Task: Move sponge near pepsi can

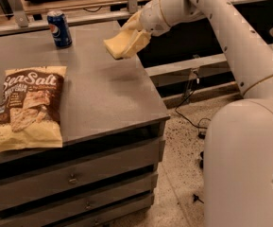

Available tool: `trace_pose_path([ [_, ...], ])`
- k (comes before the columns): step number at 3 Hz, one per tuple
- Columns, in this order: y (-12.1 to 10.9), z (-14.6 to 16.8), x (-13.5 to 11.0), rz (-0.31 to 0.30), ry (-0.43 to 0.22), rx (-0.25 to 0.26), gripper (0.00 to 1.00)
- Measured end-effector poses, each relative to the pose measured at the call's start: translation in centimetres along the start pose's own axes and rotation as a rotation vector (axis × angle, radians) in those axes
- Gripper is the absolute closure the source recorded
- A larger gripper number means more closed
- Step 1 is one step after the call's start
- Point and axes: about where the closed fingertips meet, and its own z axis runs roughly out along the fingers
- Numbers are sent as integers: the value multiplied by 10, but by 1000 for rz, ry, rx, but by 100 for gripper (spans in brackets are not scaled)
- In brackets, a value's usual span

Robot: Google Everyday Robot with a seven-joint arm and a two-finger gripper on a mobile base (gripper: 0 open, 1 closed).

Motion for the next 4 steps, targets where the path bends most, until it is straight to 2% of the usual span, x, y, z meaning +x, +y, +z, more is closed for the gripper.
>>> trace_pose_path([
  [1,-5,3,2,-7,-6,20,100],
  [2,-44,18,5,-5,6,125,100],
  [3,-65,24,7,31,14,185,100],
  [4,-82,31,8,102,38,269,100],
])
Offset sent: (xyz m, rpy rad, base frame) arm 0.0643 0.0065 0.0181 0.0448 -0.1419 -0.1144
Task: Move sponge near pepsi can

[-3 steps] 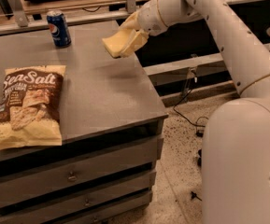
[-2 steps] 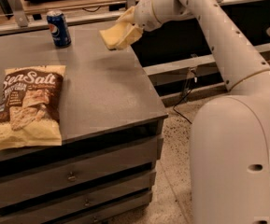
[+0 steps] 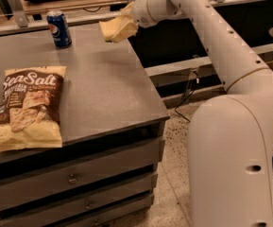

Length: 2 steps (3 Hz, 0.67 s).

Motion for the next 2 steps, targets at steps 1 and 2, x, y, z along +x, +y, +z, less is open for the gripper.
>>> trace_pose_path([
  [1,19,42,18,115,53,85,100],
  [2,19,45,18,124,47,82,100],
])
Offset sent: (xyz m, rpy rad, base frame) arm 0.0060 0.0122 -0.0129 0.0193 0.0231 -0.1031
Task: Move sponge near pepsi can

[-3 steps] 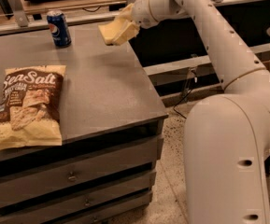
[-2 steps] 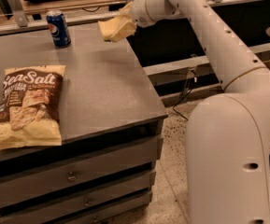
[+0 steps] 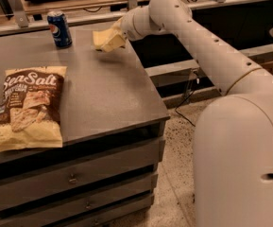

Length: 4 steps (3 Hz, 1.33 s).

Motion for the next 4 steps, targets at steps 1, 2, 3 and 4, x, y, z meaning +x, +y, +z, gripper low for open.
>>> trace_pose_path([
  [1,1,14,1,35,-8,-18,100],
  [2,-3,41,-10,75,-5,-33,100],
  [3,-7,66,-23,149,-7,-43,98],
  [4,-5,79,-31,203,1,-60,67],
])
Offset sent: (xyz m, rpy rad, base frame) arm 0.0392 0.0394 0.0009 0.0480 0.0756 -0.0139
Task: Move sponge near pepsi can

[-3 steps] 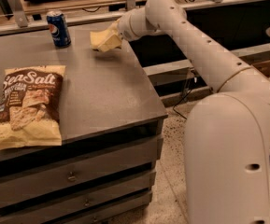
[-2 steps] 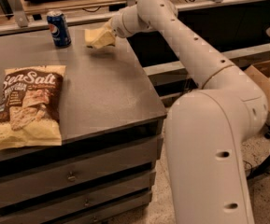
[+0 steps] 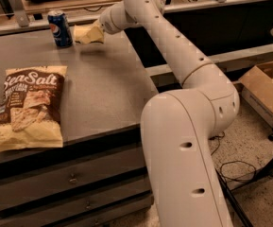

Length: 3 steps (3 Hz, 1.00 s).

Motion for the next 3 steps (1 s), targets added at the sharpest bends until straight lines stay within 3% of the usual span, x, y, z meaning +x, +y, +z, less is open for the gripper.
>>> trace_pose_path([
  [3,6,9,4,-3,5,-14,0],
])
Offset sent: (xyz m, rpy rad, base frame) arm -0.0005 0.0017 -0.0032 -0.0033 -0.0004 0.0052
